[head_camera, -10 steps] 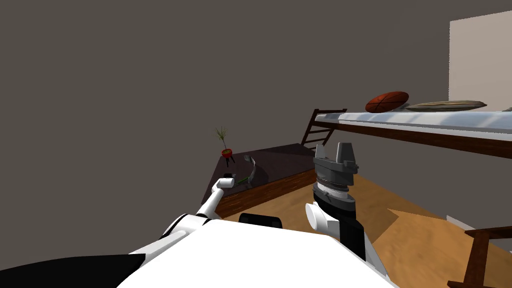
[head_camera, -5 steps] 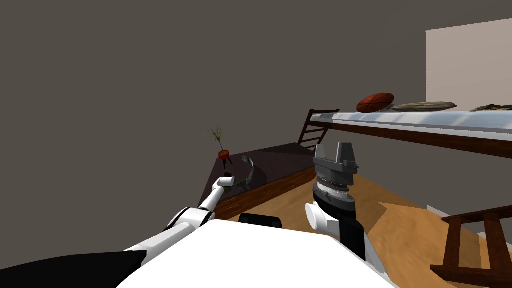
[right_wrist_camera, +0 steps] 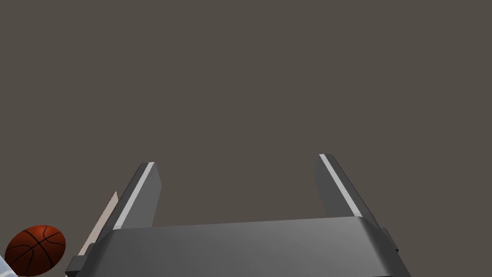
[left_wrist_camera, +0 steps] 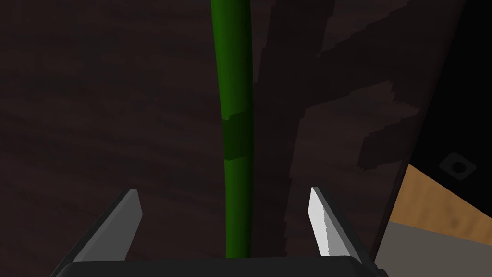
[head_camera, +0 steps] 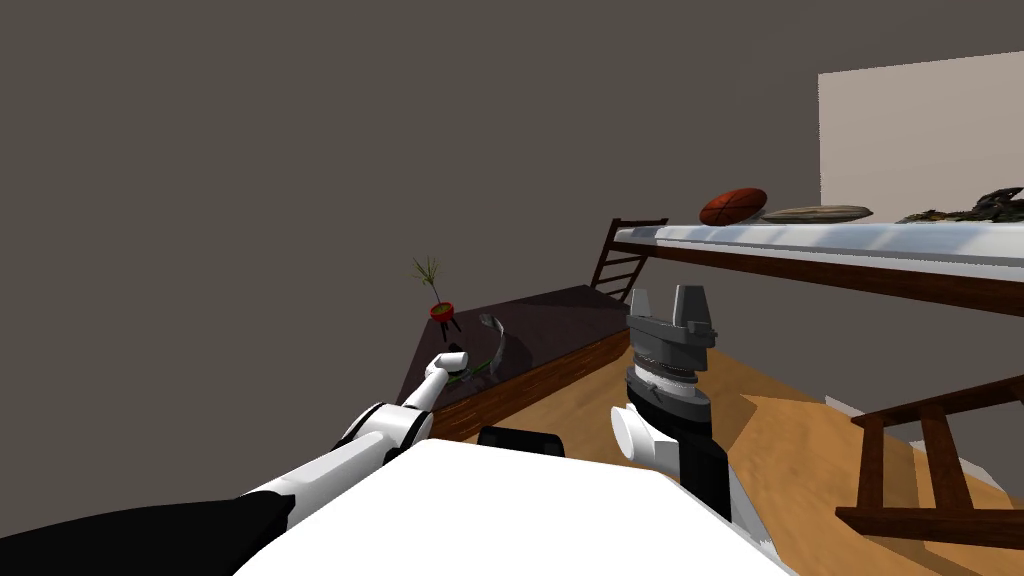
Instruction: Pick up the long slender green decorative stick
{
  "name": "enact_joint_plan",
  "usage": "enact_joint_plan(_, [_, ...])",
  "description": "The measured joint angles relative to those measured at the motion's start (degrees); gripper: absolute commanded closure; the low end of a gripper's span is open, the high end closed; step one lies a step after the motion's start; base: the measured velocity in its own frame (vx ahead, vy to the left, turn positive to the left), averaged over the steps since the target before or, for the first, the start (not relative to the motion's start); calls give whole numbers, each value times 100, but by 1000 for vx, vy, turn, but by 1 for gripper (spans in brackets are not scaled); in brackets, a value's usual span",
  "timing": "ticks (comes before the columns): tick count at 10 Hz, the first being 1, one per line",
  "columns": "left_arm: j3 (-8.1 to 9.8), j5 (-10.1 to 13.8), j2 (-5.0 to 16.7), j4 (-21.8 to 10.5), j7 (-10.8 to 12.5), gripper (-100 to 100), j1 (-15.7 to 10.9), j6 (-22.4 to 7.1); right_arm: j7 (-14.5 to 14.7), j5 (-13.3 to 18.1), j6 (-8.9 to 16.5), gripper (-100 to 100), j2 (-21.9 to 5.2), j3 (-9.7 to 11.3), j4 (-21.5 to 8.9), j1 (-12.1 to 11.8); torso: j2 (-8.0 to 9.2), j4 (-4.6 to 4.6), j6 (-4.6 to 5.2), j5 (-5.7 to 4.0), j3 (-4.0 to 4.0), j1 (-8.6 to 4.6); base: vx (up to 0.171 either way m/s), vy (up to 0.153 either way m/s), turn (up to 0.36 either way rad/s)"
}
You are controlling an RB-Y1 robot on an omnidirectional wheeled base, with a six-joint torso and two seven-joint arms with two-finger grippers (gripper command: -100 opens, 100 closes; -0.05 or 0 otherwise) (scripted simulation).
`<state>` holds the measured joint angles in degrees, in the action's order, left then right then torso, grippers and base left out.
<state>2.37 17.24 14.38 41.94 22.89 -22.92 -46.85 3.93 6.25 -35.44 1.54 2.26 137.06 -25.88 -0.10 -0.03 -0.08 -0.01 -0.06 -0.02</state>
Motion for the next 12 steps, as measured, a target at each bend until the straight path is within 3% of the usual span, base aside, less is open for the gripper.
enact_joint_plan(1, [2, 6, 3, -22, 4, 0, -11, -17, 0, 0, 0, 0, 0, 0, 0, 0, 5, 1, -1, 0, 3, -2, 0, 0, 0])
enact_joint_plan(2, [2, 5, 3, -20, 3, -100, -9, -16, 0, 0, 0, 0, 0, 0, 0, 0, 9, 2, -1, -1, 5, -3, 40, 12, 2])
enact_joint_plan(6, [39, -58, -130, -219, -78, -100, 140, 336, 0, 0, 0, 0, 0, 0, 0, 0, 6, 1, -2, -1, 3, -8, 24, -4, 22])
enact_joint_plan(7, [41, -59, -132, -222, -83, 100, 144, 352, 0, 0, 0, 0, 0, 0, 0, 0, 8, 0, 0, 0, 4, -6, 0, 0, 0])
enact_joint_plan(11, [40, -55, -137, -216, -84, 100, 141, 350, 0, 0, 0, 0, 0, 0, 0, 0, -24, -13, 5, 9, -19, 10, -2, -1, 1])
enact_joint_plan(12, [41, -54, -137, -216, -83, 0, 140, 351, 0, 0, 0, 0, 0, 0, 0, 0, -27, -14, 6, 9, -21, 11, 0, 0, 0])
